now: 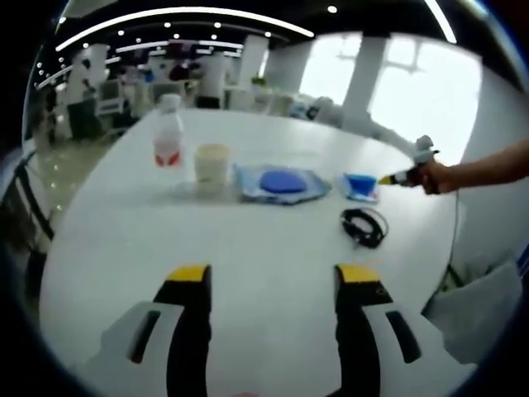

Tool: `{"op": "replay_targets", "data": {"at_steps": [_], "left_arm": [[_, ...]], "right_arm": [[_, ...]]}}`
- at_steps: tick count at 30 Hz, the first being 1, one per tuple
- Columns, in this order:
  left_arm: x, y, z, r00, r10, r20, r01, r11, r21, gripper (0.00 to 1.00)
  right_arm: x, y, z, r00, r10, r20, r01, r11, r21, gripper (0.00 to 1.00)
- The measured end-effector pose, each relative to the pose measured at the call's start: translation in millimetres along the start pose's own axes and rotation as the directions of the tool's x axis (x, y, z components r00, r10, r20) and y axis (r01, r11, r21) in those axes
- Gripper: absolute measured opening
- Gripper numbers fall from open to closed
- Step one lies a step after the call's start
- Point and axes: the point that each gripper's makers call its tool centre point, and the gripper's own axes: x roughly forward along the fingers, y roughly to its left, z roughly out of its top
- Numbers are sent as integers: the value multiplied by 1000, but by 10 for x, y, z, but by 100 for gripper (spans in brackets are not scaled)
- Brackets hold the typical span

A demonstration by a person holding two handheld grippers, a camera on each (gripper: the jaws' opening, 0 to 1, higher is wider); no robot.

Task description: Arrange the tabletop items into an orderly group along one side of the table until the central work area is clear of visible clutter.

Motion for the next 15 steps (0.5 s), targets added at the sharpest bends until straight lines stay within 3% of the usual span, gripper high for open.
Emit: {"op": "replay_targets", "data": {"at_steps": [9, 11, 15], "left_arm": [[8, 59, -53, 1000, 17, -20, -17, 1000, -13, 56], [4, 69, -52, 1000, 20, -19, -21, 1000, -20, 56], [13, 88, -70, 999, 23, -25, -24, 999, -25, 56]], "right_arm": [[176, -93, -72, 998, -30, -49, 30, 1000, 6, 14], [-93, 131, -163, 998, -41, -47, 42, 999, 10, 7], [45, 12, -118, 998, -43, -55, 44, 999, 12, 3]]}}
